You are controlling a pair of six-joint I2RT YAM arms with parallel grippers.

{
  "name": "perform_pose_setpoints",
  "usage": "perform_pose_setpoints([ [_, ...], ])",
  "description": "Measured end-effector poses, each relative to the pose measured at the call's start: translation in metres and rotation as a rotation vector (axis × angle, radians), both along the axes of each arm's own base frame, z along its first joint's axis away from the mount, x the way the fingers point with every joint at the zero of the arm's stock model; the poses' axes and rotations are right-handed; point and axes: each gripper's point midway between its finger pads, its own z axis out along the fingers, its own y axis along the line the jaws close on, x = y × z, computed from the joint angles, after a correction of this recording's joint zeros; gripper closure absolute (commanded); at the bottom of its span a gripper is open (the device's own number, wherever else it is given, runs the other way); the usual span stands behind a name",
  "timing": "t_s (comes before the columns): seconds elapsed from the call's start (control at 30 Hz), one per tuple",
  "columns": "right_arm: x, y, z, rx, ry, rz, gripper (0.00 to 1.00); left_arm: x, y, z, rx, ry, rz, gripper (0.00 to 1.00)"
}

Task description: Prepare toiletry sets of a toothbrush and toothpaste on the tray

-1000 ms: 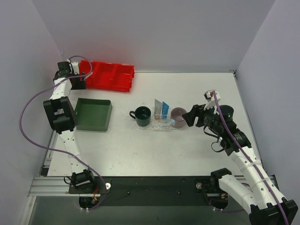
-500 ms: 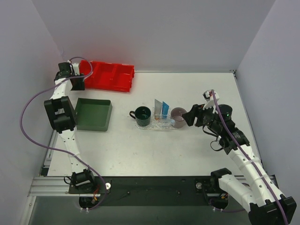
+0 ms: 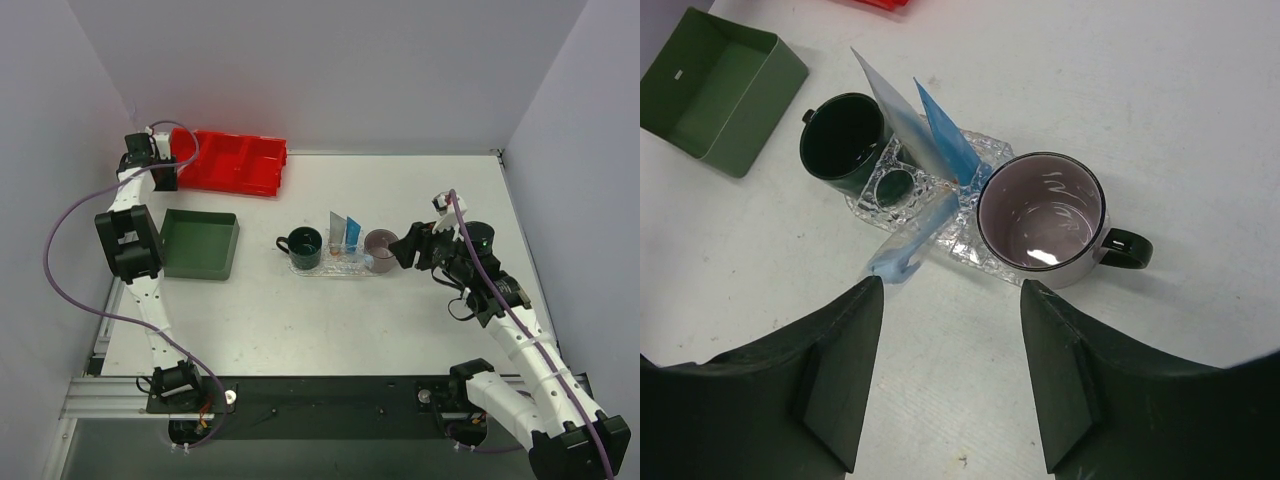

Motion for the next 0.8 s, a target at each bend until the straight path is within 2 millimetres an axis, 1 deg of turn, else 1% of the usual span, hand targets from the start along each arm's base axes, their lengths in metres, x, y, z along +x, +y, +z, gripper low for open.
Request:
perform_pose_setpoints([
  [0.07,0.000,0.000,-0.001,0.002,0.003,-0.002,0.49,0.003,0.001,0.002,0.007,-0.013,-0.004,0.57],
  [0.17,0.000,0.000,-0.002,0.003,0.005,-0.003,0.50,0.006,0.002,0.004,0.015,-0.026,-0.010,0.66],
  [0.2,0.000,-0.001,-0.002,0.003,0.006,-0.003,0.51,0.006,0.002,0.005,0.017,-0.030,-0.012,0.72],
  [0.23,0.000,-0.001,-0.002,0.004,0.007,-0.004,0.51,0.007,0.002,0.005,0.019,-0.033,-0.014,0.73],
  [0.3,0.000,-0.001,-0.003,0.006,0.008,-0.005,0.52,0.007,0.002,0.004,0.023,-0.035,-0.020,0.76],
  [0.33,0.000,-0.001,-0.002,0.006,0.007,-0.005,0.53,0.007,0.002,0.002,0.025,-0.034,-0.023,0.80],
  [0.4,0.000,0.000,-0.002,0.007,0.005,-0.004,0.54,0.007,0.002,-0.002,0.030,-0.035,-0.027,0.84],
  [0.43,0.000,0.000,-0.002,0.007,0.005,-0.003,0.54,0.006,0.002,-0.005,0.032,-0.033,-0.030,0.88],
  [0.53,0.000,0.000,-0.003,0.007,0.008,-0.003,0.55,0.005,0.002,-0.011,0.034,-0.033,-0.033,0.90],
  [0.63,0.000,-0.001,-0.004,0.007,0.011,-0.003,0.55,0.004,0.001,-0.010,0.036,-0.044,-0.035,0.92],
  [0.8,0.000,0.000,-0.005,0.007,0.011,-0.003,0.56,-0.009,-0.003,-0.009,0.030,-0.033,-0.036,1.00],
])
